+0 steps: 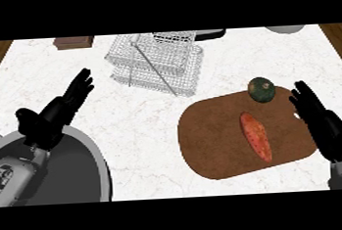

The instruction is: Pick the sweet potato from the cutting board and place it in the tiered basket

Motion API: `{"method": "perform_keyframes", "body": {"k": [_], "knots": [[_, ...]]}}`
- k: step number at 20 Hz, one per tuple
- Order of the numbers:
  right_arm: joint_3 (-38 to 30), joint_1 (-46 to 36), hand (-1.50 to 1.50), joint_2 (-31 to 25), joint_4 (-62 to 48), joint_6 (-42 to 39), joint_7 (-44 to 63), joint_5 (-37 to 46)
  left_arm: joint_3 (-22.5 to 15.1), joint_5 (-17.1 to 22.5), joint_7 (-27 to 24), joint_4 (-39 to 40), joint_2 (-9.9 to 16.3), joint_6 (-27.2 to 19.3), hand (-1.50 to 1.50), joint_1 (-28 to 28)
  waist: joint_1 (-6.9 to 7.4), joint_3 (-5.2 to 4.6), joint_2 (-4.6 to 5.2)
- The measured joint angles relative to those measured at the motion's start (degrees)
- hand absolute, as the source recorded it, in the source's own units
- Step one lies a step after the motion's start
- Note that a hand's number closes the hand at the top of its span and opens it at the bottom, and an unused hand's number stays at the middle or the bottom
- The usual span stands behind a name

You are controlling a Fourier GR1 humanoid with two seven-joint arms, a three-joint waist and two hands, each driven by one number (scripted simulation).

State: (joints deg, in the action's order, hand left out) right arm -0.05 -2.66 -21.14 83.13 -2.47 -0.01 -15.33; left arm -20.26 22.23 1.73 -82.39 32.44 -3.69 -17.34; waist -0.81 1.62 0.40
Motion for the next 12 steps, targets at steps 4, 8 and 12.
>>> {"method": "perform_keyframes", "body": {"k": [4, 8, 12], "knots": [[3.2, -4.9, -1.5, 4.2, -0.7, 3.6, 2.9, 2.4, 2.3, -1.2, -0.7, -0.4, -1.3, -1.5, 0.0, -2.2, 0.99, -0.47, -0.61], [8.0, -11.4, -1.5, 7.0, -2.4, 9.7, 7.3, 9.6, 3.5, -2.2, -3.0, 0.0, -2.9, -3.1, 0.0, -1.7, 2.28, -0.63, -0.69], [9.9, -13.1, -1.5, 14.0, -4.2, 13.8, 5.0, 10.3, 4.4, -2.9, -4.4, -0.7, -3.8, -3.6, 0.0, -0.4, 2.24, -0.3, -0.94]]}}
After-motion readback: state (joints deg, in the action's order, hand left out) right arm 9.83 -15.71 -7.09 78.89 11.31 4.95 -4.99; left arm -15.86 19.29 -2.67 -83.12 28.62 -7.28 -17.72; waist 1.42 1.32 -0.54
